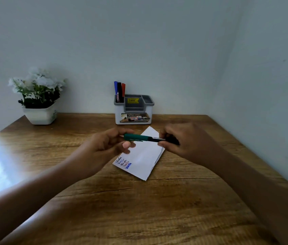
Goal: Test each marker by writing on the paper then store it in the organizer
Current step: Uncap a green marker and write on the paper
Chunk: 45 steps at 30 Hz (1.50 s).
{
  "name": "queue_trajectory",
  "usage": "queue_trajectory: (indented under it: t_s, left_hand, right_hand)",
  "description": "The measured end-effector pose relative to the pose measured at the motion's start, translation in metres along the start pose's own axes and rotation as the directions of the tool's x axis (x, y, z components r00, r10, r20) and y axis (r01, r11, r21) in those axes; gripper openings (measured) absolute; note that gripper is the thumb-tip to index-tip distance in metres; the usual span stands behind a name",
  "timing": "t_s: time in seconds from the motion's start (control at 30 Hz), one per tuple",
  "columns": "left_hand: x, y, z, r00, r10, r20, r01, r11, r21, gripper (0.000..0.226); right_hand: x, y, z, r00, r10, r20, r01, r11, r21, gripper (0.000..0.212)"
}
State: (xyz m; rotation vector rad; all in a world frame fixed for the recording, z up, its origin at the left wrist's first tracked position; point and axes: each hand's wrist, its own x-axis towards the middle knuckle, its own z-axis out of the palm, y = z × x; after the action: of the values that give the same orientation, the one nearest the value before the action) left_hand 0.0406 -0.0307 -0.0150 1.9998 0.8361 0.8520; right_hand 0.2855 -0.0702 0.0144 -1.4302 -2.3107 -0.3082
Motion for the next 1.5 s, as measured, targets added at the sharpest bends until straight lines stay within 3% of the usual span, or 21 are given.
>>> queue_trajectory:
  t_s: [0.13,0.33,0.6,0.77,1.03,1.33,1.5]
  left_hand:
    - [-0.003,0.01,0.005,0.997,-0.056,-0.053,0.05,0.993,-0.106,0.026]
    - [-0.005,0.015,0.004,0.995,-0.08,-0.055,0.078,0.996,-0.037,0.025]
    - [-0.009,0.017,0.003,0.986,0.133,-0.101,-0.112,0.975,0.19,0.026]
    - [-0.009,0.015,-0.001,0.947,0.306,-0.094,-0.258,0.903,0.343,0.015]
    - [-0.008,0.01,-0.007,0.872,0.489,0.0,-0.431,0.769,0.472,0.032]
    - [-0.004,0.002,-0.002,0.931,0.345,-0.116,-0.306,0.915,0.262,0.014]
    - [-0.003,-0.003,-0.001,0.962,0.264,-0.076,-0.256,0.961,0.101,0.015]
  right_hand:
    - [-0.001,-0.01,0.0,0.995,-0.081,-0.049,0.083,0.996,0.037,0.015]
    - [-0.002,-0.031,0.011,0.97,-0.19,-0.151,0.194,0.981,0.015,0.017]
    - [0.0,-0.027,0.007,0.976,-0.186,-0.11,0.193,0.98,0.055,0.018]
    - [0.002,-0.026,0.006,0.989,-0.135,-0.06,0.145,0.967,0.208,0.021]
    - [0.004,-0.024,0.004,0.995,-0.101,-0.021,0.103,0.946,0.308,0.025]
    - [0.006,-0.023,0.006,0.993,-0.114,-0.004,0.111,0.959,0.262,0.023]
    - [0.006,-0.024,0.006,0.984,-0.179,-0.009,0.178,0.972,0.152,0.019]
